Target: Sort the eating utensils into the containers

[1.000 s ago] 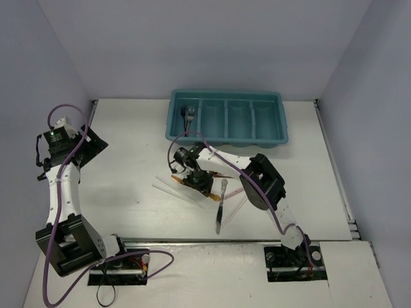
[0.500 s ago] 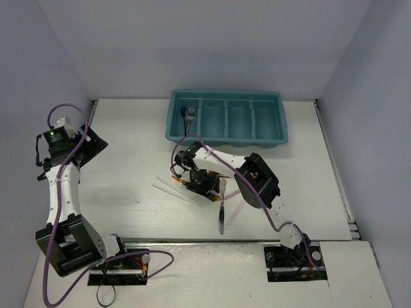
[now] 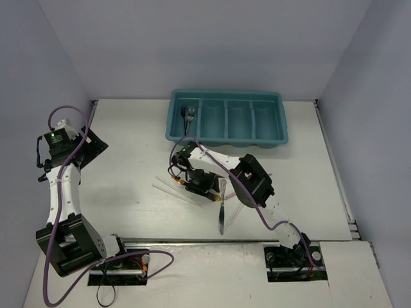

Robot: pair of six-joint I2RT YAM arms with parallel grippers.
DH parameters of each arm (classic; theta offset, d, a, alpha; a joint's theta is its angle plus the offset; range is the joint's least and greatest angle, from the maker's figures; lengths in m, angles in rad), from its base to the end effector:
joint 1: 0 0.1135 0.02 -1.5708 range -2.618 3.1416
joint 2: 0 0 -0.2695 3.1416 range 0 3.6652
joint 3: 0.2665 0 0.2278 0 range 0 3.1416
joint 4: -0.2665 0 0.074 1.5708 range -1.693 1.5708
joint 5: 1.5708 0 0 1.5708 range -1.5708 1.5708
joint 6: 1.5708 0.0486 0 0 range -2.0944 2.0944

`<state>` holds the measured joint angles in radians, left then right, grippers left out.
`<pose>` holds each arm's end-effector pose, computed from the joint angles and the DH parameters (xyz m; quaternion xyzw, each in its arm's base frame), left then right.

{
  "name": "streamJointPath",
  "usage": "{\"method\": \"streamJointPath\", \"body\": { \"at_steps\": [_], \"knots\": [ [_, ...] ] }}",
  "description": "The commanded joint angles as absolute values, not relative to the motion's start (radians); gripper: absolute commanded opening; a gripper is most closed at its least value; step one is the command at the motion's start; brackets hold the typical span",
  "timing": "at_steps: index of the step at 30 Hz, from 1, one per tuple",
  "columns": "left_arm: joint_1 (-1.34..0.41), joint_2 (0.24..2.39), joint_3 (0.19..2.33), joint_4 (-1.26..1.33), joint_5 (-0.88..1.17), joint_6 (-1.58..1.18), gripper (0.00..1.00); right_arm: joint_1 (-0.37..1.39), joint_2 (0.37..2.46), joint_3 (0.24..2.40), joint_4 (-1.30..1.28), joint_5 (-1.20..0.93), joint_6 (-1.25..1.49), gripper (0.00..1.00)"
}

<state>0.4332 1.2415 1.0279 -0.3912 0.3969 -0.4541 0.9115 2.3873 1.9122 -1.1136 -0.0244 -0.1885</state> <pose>0.2421 0.0913 0.3130 -0.2900 0.8235 -0.1793 0.4535 0.2668 0.3462 0.1283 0.5225 -0.8525 -0.0082 0.0127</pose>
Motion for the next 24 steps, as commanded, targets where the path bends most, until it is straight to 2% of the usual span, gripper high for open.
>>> {"method": "streamJointPath", "body": {
  "at_steps": [1,7,24],
  "knots": [
    [0.439,1.228,1.051,-0.337,0.413,-0.456,0.75,0.937,2.457,1.956,-0.835,-0.018,-0.171,0.43],
    [0.439,1.229,1.061,-0.351,0.408,-0.454,0.75,0.963,2.425,2.032,-0.825,-0.037,-0.157,0.45],
    [0.439,1.226,1.068,-0.357,0.407,-0.453,0.75,0.854,2.479,1.911,-0.828,-0.115,-0.156,0.30]
  ]
}}
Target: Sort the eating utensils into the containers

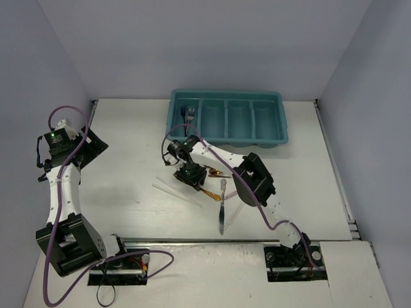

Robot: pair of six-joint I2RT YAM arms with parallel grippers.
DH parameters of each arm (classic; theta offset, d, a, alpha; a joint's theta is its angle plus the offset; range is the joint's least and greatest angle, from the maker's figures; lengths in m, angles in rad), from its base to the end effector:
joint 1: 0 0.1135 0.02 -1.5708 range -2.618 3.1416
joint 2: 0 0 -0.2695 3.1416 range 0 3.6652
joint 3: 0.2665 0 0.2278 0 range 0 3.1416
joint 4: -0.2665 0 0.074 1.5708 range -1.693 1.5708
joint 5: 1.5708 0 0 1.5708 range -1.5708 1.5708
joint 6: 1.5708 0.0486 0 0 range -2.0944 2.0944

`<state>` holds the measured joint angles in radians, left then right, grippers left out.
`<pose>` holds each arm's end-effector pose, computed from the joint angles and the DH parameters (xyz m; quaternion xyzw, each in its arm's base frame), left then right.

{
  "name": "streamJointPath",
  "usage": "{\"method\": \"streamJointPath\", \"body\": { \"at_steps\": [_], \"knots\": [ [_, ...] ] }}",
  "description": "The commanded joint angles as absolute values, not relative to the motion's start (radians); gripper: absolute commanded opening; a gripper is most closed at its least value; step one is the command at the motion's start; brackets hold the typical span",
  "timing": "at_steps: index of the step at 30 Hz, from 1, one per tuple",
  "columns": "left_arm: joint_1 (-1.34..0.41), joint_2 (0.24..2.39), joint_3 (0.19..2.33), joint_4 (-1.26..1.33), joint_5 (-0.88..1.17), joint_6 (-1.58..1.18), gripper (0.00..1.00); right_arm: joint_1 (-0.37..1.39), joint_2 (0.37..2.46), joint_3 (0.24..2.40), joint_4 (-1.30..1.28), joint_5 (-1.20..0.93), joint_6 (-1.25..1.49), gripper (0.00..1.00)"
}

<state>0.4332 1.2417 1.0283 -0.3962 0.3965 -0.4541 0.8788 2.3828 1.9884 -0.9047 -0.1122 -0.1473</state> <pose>0.2419 0.0912 0.3126 -0.2909 0.8243 -0.1794 0.4514 0.2985 0.3687 0.1521 -0.4922 0.8581 0.1002 0.1064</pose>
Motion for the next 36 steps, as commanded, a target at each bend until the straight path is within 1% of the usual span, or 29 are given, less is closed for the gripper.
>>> {"method": "streamJointPath", "body": {
  "at_steps": [1,9,15,21,26,30,36],
  "knots": [
    [0.439,1.227,1.067,-0.355,0.407,-0.454,0.75,0.855,2.485,1.908,-0.829,-0.118,-0.157,0.29],
    [0.439,1.227,1.063,-0.356,0.402,-0.445,0.75,0.886,2.497,1.873,-0.830,-0.121,-0.165,0.23],
    [0.439,1.220,1.053,-0.350,0.399,-0.442,0.75,0.897,2.480,1.776,-0.828,-0.125,-0.152,0.23],
    [0.440,1.223,1.049,-0.346,0.400,-0.443,0.75,0.899,2.477,1.761,-0.829,-0.136,-0.127,0.23],
    [0.441,1.218,1.046,-0.346,0.397,-0.441,0.75,0.892,2.508,1.767,-0.829,-0.156,-0.115,0.16],
    [0.450,1.215,1.042,-0.347,0.400,-0.437,0.75,0.889,2.532,1.764,-0.830,-0.169,-0.108,0.01],
    [0.459,1.215,1.039,-0.349,0.405,-0.434,0.75,0.889,2.490,1.797,-0.829,-0.198,-0.103,0.00]
  ]
}}
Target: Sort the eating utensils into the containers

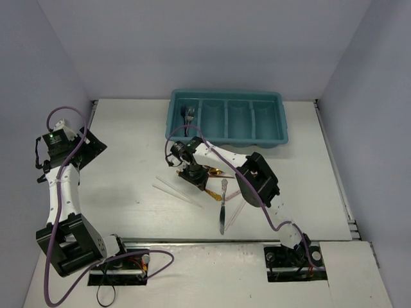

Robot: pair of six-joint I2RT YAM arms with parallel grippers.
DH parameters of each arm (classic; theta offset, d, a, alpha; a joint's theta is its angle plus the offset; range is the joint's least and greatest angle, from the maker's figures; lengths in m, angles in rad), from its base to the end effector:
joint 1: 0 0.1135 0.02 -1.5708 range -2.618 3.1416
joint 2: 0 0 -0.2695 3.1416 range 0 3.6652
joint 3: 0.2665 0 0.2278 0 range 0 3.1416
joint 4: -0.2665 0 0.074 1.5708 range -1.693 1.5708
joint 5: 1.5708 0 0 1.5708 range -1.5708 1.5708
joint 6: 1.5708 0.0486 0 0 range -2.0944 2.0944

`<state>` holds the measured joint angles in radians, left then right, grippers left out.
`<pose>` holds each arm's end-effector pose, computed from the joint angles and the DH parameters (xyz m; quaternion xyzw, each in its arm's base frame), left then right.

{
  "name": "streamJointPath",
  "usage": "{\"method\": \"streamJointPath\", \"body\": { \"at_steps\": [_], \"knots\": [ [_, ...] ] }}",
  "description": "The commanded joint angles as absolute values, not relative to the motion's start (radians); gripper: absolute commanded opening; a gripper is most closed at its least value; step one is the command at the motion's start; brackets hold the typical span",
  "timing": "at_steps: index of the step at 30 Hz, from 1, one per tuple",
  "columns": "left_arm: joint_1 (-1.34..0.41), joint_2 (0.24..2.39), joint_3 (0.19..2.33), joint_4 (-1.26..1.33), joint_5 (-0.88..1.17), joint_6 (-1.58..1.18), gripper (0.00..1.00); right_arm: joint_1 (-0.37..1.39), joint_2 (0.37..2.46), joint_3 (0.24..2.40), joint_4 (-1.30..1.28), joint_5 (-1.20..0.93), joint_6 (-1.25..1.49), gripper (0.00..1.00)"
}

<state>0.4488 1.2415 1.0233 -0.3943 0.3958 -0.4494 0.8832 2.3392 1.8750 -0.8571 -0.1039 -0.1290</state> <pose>0.2402 0.0949 0.3112 -0.2961 0.8231 -0.1746 0.4520 0.2886 0.3593 0.1440 -0.4860 0.8635 0.0937 0.0966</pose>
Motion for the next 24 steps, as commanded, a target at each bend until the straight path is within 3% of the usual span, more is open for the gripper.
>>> {"method": "streamJointPath", "body": {
  "at_steps": [1,24],
  "knots": [
    [0.459,1.215,1.040,-0.347,0.406,-0.436,0.75,0.892,2.476,1.810,-0.828,-0.197,-0.103,0.00],
    [0.459,1.226,1.066,-0.355,0.397,-0.465,0.75,0.974,2.190,1.868,-0.827,-0.200,-0.091,0.00]
  ]
}}
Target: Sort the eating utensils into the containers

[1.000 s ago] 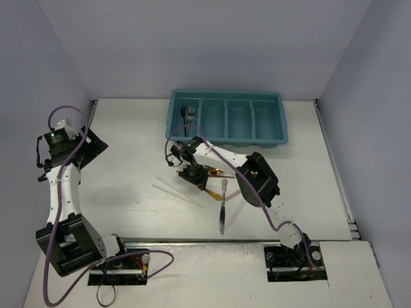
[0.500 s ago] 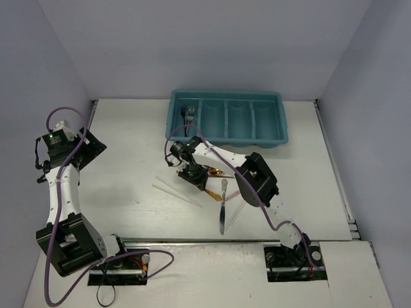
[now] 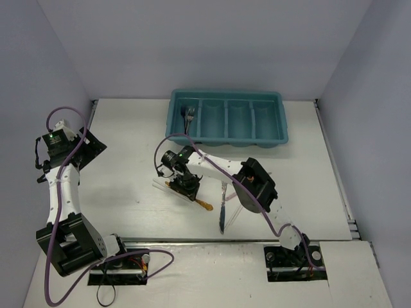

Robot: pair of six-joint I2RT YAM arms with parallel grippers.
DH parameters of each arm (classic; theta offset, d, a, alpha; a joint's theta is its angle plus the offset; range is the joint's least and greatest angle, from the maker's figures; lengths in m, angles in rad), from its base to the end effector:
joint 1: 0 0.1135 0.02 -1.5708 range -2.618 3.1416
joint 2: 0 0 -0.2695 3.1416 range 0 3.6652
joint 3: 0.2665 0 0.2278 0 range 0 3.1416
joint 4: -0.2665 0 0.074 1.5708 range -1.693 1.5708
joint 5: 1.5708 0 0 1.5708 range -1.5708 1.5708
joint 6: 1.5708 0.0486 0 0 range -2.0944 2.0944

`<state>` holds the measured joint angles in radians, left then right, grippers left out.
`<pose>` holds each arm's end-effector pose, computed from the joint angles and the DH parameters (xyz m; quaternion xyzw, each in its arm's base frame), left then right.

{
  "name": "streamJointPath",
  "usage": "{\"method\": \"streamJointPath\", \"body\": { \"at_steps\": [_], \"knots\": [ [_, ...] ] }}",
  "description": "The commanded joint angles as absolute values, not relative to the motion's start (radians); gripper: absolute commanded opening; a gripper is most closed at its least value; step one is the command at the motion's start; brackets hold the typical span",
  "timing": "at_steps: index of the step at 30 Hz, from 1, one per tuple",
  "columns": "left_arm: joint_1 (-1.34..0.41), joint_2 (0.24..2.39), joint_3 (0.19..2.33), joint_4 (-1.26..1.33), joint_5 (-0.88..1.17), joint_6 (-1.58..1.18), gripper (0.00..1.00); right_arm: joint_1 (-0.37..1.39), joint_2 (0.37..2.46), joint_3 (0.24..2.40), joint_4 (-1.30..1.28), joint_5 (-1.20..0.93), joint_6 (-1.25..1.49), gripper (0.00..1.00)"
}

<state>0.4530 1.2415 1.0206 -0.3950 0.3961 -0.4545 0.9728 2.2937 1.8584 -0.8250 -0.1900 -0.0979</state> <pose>0.2397 0.0958 0.3103 -0.3004 0.8223 -0.1751 0.4504 0.2514 0.3854 0.1614 -0.5143 0.8384 0.1501 0.0997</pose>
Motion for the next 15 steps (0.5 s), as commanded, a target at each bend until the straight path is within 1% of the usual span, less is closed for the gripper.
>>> {"method": "streamJointPath", "body": {
  "at_steps": [1,9,15],
  "knots": [
    [0.459,1.226,1.066,-0.356,0.396,-0.465,0.75,0.974,2.183,1.873,-0.827,-0.193,-0.094,0.00],
    [0.459,1.221,1.071,-0.356,0.394,-0.466,0.75,0.941,2.153,1.903,-0.825,-0.152,-0.114,0.00],
    [0.457,1.221,1.074,-0.356,0.388,-0.468,0.75,0.913,2.126,1.940,-0.825,-0.176,-0.124,0.00]
  ]
}}
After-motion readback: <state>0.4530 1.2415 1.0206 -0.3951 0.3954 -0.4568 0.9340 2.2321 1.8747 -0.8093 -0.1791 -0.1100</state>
